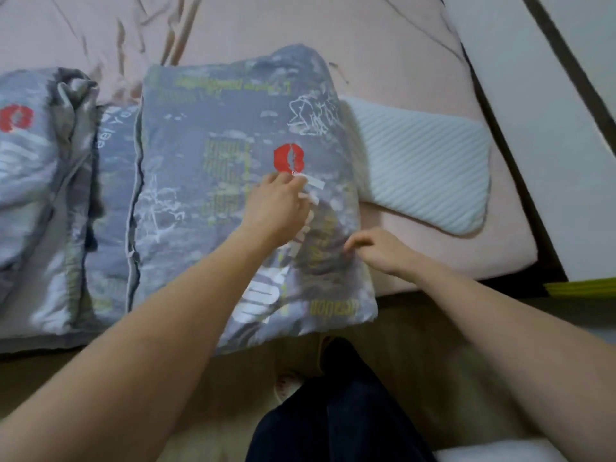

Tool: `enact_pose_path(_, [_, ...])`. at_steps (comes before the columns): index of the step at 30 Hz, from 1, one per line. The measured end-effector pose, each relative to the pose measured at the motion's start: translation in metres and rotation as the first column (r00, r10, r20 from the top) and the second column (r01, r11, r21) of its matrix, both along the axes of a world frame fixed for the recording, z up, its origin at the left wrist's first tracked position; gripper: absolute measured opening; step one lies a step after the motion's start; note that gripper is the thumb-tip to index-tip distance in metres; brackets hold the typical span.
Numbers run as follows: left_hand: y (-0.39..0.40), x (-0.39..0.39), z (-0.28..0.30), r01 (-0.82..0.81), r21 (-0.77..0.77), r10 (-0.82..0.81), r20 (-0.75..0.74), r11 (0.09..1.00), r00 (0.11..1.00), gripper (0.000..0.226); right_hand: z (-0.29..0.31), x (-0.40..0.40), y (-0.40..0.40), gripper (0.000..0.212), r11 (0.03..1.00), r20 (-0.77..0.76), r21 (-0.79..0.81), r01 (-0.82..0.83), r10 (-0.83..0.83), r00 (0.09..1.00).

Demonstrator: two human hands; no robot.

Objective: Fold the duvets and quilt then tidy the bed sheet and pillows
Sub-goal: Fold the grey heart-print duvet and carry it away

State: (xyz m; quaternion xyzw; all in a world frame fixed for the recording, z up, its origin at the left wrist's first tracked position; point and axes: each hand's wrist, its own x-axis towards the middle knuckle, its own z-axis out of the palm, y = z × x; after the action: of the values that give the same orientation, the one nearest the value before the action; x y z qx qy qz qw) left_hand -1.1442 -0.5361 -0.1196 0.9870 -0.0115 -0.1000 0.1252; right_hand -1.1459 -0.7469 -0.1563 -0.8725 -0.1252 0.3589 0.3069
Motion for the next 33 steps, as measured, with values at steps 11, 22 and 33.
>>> enact_pose_path(11, [0.039, 0.086, -0.057, -0.238, 0.07, 0.247, -0.375, 0.969, 0.894, 0.092, -0.093, 0.105, 0.048, 0.127, 0.67, -0.378, 0.094, 0.736, -0.66, 0.649])
enact_pose_path(22, [0.071, 0.129, -0.062, -0.225, 0.091, 0.239, -0.513, 0.97, 0.824, 0.098, -0.077, 0.129, 0.085, 0.066, 0.585, -0.412, 0.181, 0.79, -0.685, 0.601])
enact_pose_path(33, [0.145, 0.063, 0.094, -0.566, -0.243, 0.487, -0.318, 0.788, 0.814, 0.074, 0.124, 0.135, 0.218, 0.038, 0.789, -0.109, 0.319, 0.524, -0.519, 0.848])
